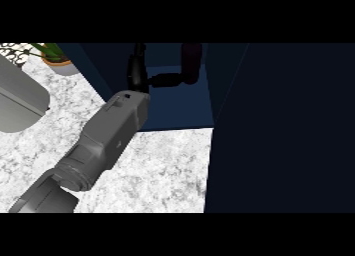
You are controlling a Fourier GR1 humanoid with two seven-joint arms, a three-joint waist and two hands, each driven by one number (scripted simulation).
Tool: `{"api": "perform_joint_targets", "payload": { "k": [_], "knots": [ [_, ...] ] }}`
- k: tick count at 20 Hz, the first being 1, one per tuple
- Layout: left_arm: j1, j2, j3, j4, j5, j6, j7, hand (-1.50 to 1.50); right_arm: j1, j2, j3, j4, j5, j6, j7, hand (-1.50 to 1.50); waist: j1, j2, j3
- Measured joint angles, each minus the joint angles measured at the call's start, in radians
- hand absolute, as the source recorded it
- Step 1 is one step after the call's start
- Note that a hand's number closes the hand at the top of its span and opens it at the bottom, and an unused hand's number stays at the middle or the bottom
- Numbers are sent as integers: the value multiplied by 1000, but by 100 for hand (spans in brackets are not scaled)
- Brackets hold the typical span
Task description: Pick up the wine, place it into the cabinet and close the cabinet
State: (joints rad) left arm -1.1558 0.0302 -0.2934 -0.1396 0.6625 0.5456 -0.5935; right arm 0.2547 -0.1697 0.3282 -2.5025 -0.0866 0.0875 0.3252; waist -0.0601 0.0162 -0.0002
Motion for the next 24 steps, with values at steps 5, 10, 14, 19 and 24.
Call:
{"api": "perform_joint_targets", "payload": {
  "k": [5,10,14,19,24],
  "knots": [
    [15,-10,22,-57,7,-57,-41,-150,20,10,17,-5,0,-8,-1,-150,19,-9,0],
    [54,-19,28,-135,1,-94,-70,-150,12,10,-4,-8,-2,-17,15,-150,40,-18,0],
    [107,-20,16,-231,-7,-107,-53,-150,17,9,-1,-10,-1,-21,22,-150,55,-25,0],
    [200,-4,-13,-391,-26,-98,-18,-150,8,15,9,-9,3,-37,35,-150,69,-29,0],
    [314,16,-60,-572,-48,-89,38,-150,17,17,38,-10,8,-50,38,-150,72,-31,0]
  ]
}}
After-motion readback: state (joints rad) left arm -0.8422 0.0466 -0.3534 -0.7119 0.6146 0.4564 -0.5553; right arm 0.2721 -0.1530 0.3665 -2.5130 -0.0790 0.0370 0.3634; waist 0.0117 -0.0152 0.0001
